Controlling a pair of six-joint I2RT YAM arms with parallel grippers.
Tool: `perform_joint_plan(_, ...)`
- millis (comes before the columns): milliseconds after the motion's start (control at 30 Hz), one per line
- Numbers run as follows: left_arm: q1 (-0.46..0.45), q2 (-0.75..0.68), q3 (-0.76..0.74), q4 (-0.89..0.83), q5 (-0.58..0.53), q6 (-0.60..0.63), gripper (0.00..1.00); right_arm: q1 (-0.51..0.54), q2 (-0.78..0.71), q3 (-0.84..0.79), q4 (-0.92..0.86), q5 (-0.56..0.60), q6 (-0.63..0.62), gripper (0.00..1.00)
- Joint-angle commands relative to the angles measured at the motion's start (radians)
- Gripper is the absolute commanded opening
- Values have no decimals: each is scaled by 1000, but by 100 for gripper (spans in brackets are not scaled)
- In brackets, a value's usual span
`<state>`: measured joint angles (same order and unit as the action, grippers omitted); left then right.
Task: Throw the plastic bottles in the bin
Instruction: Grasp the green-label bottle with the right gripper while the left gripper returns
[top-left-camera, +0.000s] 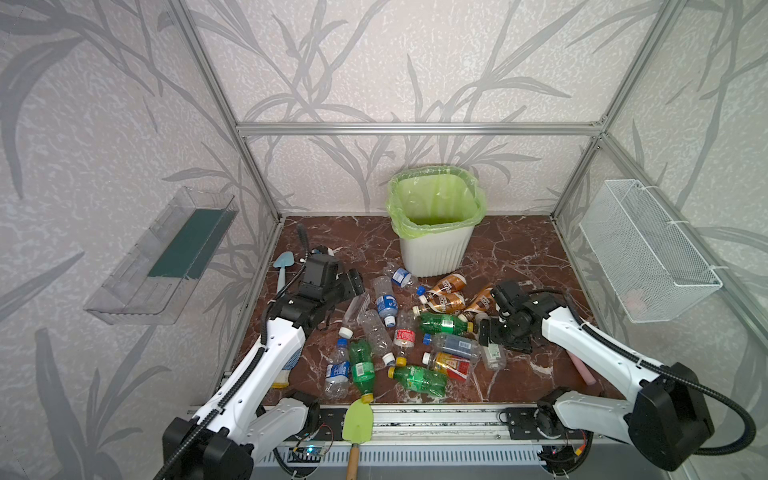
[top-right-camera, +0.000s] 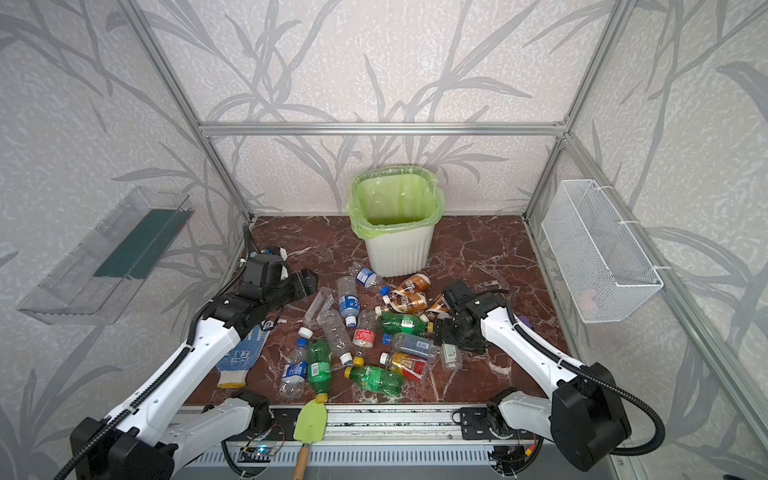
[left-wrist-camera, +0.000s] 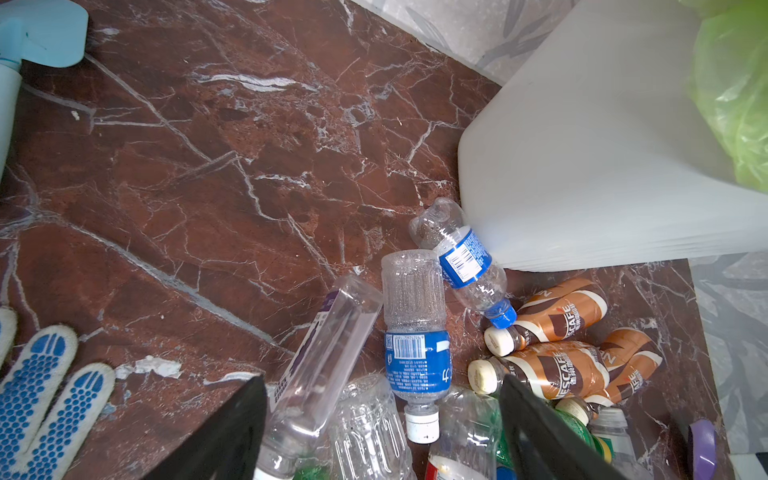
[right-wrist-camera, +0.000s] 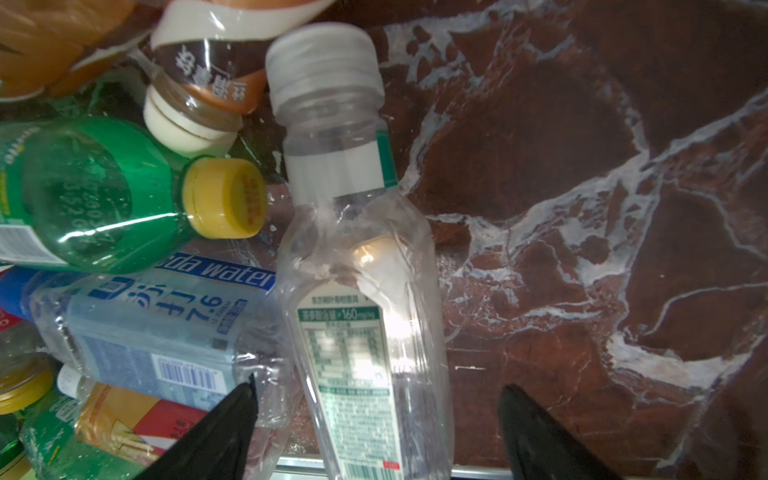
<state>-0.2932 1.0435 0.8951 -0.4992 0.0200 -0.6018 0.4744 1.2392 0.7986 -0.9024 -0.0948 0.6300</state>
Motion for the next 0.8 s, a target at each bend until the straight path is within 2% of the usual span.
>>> perform_joint_plan(0,3,3,14,5,3,-1,87,7,29,-2,-10,0,-25,90)
perform_joint_plan(267,3,12,20,-6,14,-7,87,7,94,-11,27,-6,-49,83)
perform_joint_plan(567,3,31,34,-11,25,-10,87,7,134,-39,56,11,-40,66)
perform_joint_plan(767,3,35,47,-22,30,-7,87,1,107,-49,47,38,-28,56)
